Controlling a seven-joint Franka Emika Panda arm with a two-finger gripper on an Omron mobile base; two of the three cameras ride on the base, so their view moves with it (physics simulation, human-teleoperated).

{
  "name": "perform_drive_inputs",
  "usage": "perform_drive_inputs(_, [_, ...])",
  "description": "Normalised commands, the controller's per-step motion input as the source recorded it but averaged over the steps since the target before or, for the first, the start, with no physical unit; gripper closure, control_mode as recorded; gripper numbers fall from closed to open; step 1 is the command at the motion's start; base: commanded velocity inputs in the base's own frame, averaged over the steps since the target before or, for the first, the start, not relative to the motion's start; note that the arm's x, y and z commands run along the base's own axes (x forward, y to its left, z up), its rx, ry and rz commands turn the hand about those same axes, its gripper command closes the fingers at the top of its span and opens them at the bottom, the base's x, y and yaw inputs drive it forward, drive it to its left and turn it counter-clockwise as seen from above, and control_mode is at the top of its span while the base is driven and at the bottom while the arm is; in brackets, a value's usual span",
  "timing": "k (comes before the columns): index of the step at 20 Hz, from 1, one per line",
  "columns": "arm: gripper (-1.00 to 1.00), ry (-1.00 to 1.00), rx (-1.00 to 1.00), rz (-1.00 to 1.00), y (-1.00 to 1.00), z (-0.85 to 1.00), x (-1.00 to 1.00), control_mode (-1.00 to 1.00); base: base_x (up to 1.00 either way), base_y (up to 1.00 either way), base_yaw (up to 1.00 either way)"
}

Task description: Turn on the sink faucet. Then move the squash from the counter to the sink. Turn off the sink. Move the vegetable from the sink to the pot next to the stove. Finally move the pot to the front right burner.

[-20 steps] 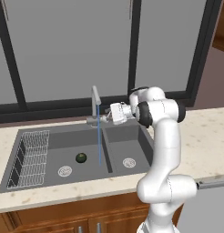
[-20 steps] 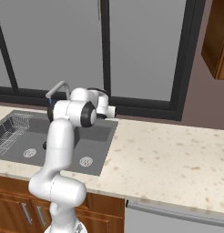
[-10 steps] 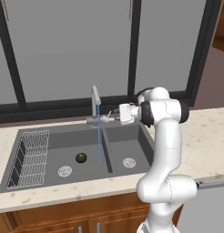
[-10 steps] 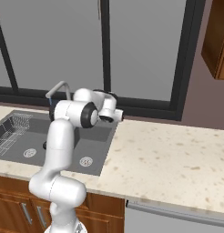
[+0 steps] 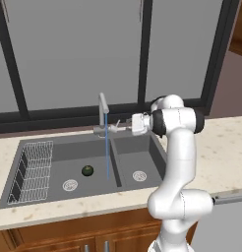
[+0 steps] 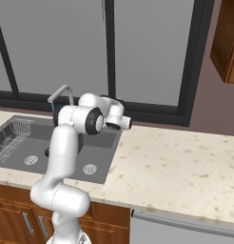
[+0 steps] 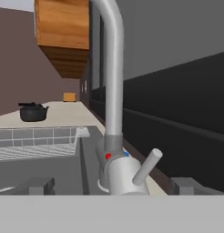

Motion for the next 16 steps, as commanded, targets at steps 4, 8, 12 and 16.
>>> perform_drive_inputs(4, [-1.00,0.08,0.00,0.00,0.07,-0.11,0.42,-1.00,0.00,0.00,0.00])
perform_drive_inputs(8, [-1.00,0.07,0.00,0.00,0.06,0.00,0.44,-1.00,0.00,0.00,0.00])
perform_drive_inputs(12, [-1.00,0.06,0.00,0.03,0.31,0.00,0.25,-1.00,0.00,0.00,0.00])
perform_drive_inputs(16, [-1.00,0.03,0.00,0.08,0.48,0.00,0.09,-1.00,0.00,0.00,0.00])
